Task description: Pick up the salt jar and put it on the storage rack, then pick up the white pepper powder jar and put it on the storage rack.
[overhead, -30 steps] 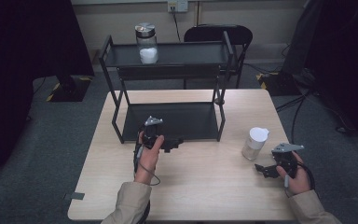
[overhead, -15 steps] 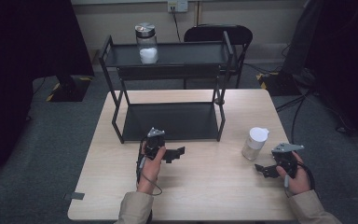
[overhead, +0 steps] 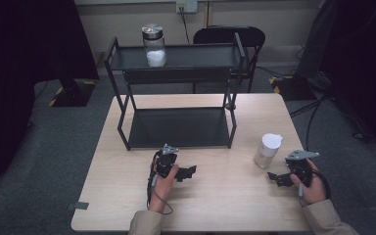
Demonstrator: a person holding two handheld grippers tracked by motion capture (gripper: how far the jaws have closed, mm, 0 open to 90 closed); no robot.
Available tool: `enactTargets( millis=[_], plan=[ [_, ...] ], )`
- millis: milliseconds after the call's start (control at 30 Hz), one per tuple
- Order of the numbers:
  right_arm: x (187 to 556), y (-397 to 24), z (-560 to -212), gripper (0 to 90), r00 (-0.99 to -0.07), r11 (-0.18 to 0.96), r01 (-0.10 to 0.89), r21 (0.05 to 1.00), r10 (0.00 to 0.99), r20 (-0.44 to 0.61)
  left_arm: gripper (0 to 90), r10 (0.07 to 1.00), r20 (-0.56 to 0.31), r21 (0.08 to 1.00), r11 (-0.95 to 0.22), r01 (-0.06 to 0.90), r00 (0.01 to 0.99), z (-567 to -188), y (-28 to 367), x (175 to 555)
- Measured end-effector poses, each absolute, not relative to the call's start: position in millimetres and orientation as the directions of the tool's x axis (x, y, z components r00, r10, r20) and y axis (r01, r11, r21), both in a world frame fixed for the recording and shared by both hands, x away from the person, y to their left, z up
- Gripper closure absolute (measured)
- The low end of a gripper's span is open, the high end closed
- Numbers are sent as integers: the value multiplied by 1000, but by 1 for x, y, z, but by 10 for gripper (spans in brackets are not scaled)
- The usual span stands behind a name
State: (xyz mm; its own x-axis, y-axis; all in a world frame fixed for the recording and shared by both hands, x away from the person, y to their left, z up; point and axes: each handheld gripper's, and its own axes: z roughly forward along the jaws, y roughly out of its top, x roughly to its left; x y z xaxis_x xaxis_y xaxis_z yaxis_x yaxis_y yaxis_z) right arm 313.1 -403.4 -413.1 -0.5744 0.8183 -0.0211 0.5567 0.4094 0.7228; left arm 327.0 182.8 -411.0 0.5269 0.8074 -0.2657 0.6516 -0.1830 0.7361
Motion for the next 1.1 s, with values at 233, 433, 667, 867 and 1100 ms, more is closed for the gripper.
enactTargets(
  millis=[233, 433, 667, 867, 1100],
  plan=[
    [313, -403, -413, 0, -574, 409, 557, 723, 818, -21, 18, 811, -230, 734, -218, 643, 538, -419, 176, 322],
    [313, -403, -413, 0, -574, 409, 557, 723, 818, -21, 2, 811, -162, 753, -266, 601, 563, -422, 170, 313],
    [313, -403, -413, 0, -576, 411, 556, 722, 817, -21, 2, 818, -26, 733, -376, 567, 575, -418, 147, 304],
    [313, -403, -413, 0, -578, 413, 556, 721, 816, -21, 0, 810, 1, 727, -403, 556, 586, -417, 142, 303],
    [313, -403, -413, 0, -574, 410, 558, 721, 819, -21, 0, 810, 1, 728, -403, 555, 586, -418, 142, 303]
  ],
)
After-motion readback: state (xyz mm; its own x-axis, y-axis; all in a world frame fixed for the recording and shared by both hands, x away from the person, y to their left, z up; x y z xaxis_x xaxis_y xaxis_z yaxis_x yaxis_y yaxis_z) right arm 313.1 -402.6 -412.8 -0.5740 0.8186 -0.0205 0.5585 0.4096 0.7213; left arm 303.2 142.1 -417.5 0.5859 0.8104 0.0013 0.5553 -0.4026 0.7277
